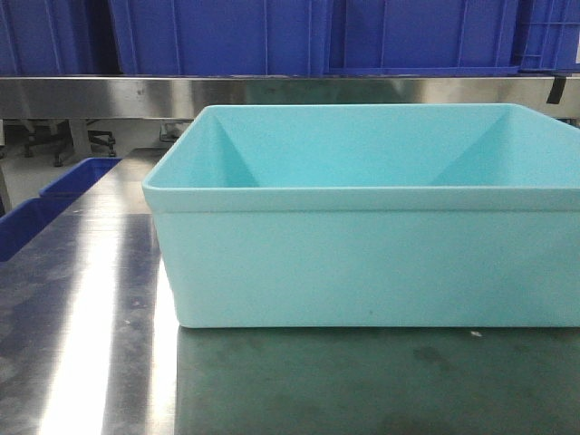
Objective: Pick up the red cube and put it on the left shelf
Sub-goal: 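Move the right gripper over the teal tub toward the red cube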
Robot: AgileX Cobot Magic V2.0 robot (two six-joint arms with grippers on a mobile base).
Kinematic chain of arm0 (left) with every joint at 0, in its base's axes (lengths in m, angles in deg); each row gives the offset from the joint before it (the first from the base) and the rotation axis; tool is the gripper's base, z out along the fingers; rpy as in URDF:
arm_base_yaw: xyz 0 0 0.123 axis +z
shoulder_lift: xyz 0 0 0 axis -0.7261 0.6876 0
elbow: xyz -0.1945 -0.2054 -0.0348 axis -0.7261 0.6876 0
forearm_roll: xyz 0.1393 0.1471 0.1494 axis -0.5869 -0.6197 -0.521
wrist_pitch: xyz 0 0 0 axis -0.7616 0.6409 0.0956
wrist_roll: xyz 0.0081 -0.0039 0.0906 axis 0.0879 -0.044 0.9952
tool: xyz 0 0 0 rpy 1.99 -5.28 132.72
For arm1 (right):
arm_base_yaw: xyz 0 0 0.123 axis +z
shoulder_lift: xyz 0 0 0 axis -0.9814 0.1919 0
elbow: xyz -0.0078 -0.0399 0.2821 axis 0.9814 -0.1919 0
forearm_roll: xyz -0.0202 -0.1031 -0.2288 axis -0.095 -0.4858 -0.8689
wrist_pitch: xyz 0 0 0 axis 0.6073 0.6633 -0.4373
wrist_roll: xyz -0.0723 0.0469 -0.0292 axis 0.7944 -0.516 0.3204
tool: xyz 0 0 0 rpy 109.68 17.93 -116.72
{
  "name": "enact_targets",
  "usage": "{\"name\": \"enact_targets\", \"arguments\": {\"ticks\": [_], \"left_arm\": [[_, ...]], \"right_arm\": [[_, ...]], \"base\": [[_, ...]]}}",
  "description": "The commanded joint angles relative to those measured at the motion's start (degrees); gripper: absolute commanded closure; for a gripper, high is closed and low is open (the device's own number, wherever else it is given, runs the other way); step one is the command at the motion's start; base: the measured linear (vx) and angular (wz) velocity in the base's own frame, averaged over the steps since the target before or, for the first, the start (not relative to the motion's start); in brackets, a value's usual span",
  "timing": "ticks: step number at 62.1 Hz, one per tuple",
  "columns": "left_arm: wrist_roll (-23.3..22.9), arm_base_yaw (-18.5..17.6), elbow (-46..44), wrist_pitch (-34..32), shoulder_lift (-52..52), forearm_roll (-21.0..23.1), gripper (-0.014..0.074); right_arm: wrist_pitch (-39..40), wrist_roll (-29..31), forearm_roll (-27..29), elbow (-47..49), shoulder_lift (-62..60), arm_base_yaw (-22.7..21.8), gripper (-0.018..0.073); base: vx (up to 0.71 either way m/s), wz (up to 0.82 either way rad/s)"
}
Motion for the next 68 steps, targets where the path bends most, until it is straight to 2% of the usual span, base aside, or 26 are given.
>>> {"name": "enact_targets", "arguments": {"ticks": [1, 13, 21, 28, 45, 52, 57, 68], "left_arm": [[-0.3, -0.1, 1.4, -4.6, -0.7, 0.4, 0.0506], [-0.3, -0.1, 1.4, -4.6, -0.7, 0.4, 0.0506], [-0.3, -0.1, 1.4, -4.6, -0.7, 0.4, 0.0506], [-0.3, -0.1, 1.4, -4.6, -0.7, 0.4, 0.0506], [-0.3, -0.1, 1.4, -4.6, -0.7, 0.4, 0.0506], [-0.3, -0.1, 1.4, -4.6, -0.7, 0.4, 0.0506], [-0.3, -0.1, 1.4, -4.6, -0.7, 0.4, 0.0506], [-0.3, -0.1, 1.4, -4.6, -0.7, 0.4, 0.0506]], "right_arm": [[1.2, 0.3, -2.0, 7.8, 0.1, -0.3, 0.0511], [-15.0, 0.3, -3.5, 25.7, 10.0, 0.0, 0.0511], [-24.0, 0.4, -2.8, 37.9, 20.4, 3.0, 0.0511], [-28.3, 0.4, -2.8, 45.7, 28.9, 8.5, 0.0511], [-38.2, 1.2, -2.8, 62.9, 51.5, 26.5, 0.0511], [-40.4, 1.2, -3.6, 67.3, 62.0, 31.6, 0.051], [-43.1, 0.3, -3.7, 70.2, 69.0, 32.1, 0.051], [-49.5, -8.9, -5.9, 75.7, 81.9, 32.1, 0.0506]], "base": [[0.0, 0.0], [0.0, 0.0], [0.0, 0.0], [0.0, 0.0], [0.0, 0.0], [0.0, 0.0], [0.0, 0.0], [0.0, 0.0]]}}
